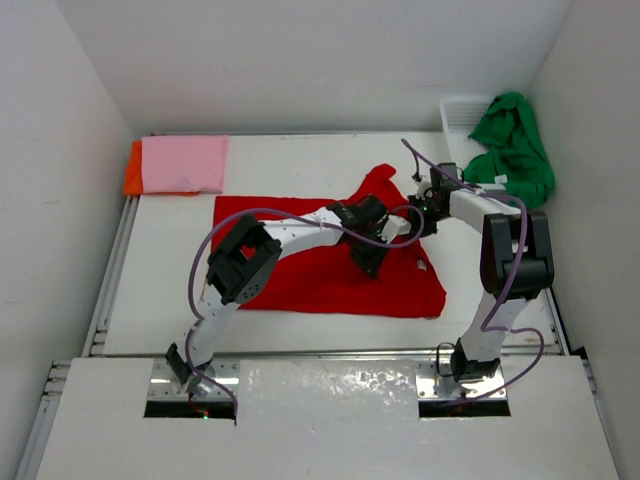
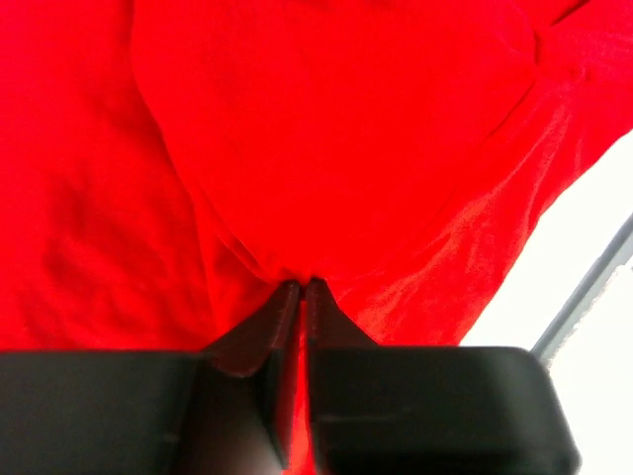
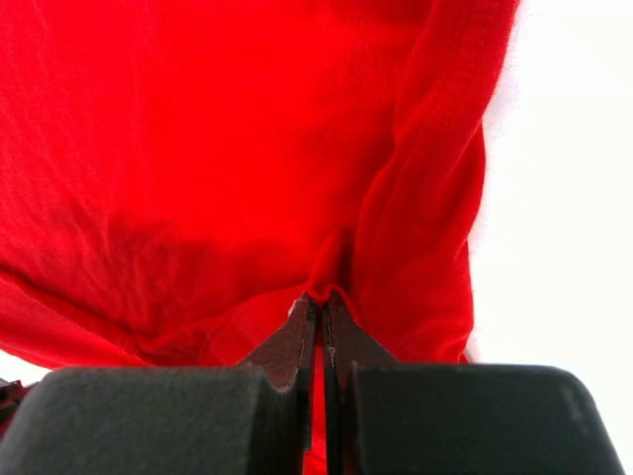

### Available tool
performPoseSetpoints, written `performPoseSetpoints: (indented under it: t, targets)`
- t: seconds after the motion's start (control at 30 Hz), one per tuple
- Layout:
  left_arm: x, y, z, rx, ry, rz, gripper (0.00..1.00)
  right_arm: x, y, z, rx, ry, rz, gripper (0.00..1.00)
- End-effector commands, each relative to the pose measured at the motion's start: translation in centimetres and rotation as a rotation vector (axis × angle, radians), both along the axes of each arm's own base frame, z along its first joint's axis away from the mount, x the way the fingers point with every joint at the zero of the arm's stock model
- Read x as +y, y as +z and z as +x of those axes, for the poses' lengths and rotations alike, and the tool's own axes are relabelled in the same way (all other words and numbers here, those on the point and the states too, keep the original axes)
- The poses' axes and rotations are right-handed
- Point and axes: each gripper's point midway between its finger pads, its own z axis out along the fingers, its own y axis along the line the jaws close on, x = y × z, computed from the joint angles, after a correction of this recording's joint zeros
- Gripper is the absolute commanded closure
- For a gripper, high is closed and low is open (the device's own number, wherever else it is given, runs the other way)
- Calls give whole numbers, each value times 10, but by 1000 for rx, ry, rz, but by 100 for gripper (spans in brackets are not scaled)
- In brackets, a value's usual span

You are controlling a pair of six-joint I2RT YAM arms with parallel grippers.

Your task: Fold and stack the t-shirts

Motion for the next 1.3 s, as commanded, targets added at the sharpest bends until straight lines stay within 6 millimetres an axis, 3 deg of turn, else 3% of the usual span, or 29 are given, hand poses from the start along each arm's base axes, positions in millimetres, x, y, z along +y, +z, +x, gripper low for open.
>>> performPoseSetpoints:
  t: [0.0, 0.17, 0.27, 0.4, 0.6, 0.97, 1.23, 1.27]
  targets:
    - [-17, 21, 13, -72, -6, -52, 100, 4, 10, 10, -54, 26, 6, 100]
    - [-8, 34, 34, -177, 11, -4, 100, 1, 17, 12, -75, 35, -13, 100]
    - [4, 61, 49, -278, 14, 1, 100, -2, 28, 18, -116, 40, -33, 100]
    - [22, 72, 63, -344, 29, 33, 100, 9, 39, 24, -172, 74, -4, 100]
    - [50, 63, 76, -373, 57, 101, 100, 26, 49, 43, -260, 96, 31, 100]
    - [77, 54, 102, -547, 76, 218, 100, 22, 54, 78, -451, -43, 53, 100]
    - [82, 45, 125, -676, 101, 257, 100, 24, 27, 76, -384, -77, 75, 100]
    - [84, 46, 131, -701, 115, 273, 100, 24, 26, 75, -378, -75, 75, 95]
